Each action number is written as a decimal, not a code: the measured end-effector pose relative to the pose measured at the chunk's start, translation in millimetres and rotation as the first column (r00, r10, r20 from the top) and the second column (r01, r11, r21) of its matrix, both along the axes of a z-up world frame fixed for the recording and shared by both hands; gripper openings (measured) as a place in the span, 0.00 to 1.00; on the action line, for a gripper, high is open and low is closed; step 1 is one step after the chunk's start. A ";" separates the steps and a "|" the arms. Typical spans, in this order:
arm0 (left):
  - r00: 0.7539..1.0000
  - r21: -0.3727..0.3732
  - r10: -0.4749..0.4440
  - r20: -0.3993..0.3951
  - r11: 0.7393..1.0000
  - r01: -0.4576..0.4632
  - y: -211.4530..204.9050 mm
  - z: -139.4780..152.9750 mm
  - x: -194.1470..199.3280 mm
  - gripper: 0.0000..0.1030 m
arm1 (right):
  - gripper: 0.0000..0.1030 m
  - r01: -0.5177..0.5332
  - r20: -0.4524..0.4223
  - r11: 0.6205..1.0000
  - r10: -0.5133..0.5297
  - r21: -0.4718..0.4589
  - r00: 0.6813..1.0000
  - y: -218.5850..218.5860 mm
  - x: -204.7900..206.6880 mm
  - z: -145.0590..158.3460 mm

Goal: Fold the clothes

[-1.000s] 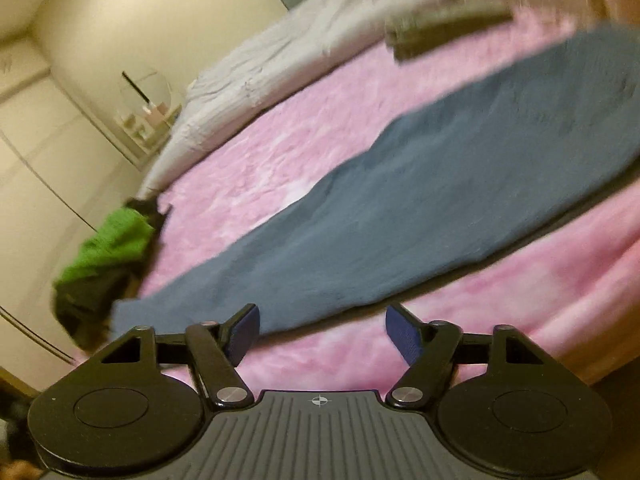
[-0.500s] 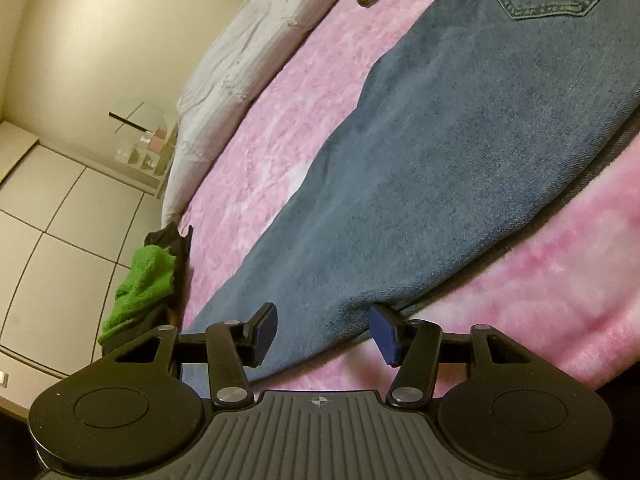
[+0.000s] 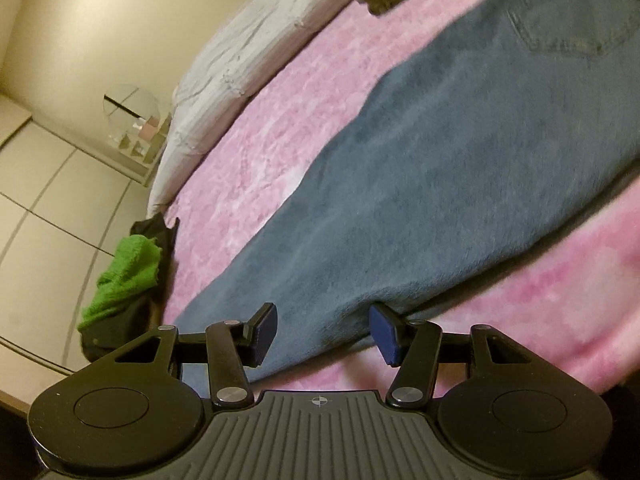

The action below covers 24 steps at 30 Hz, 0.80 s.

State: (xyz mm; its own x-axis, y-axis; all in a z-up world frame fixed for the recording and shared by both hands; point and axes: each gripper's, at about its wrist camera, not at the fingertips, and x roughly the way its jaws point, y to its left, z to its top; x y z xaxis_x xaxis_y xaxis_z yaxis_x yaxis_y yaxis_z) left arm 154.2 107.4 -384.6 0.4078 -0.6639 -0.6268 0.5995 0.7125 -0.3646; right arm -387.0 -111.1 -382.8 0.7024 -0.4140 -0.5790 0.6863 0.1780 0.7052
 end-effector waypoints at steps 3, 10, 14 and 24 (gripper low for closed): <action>0.994 0.015 0.019 0.106 1.000 -0.020 2.8 16.2 -15.1 0.04 | 0.54 0.005 -0.043 0.998 -0.007 -0.056 0.999 4.1 -0.2 8.5; 0.999 -0.049 -0.031 0.035 0.998 0.033 -1.2 6.4 -16.6 0.17 | 0.54 0.030 -0.054 0.997 -0.034 -0.073 0.998 5.3 -3.3 -0.9; 0.999 0.045 -0.050 0.005 0.998 0.050 -9.8 -17.0 -17.1 0.16 | 0.50 0.062 -0.084 0.994 -0.070 -0.093 0.994 3.2 -9.2 -7.2; 0.985 0.191 -0.104 0.139 0.979 0.077 -22.8 7.8 -70.2 0.14 | 0.49 -0.108 -0.459 0.919 -0.085 -0.379 0.884 32.5 21.2 19.5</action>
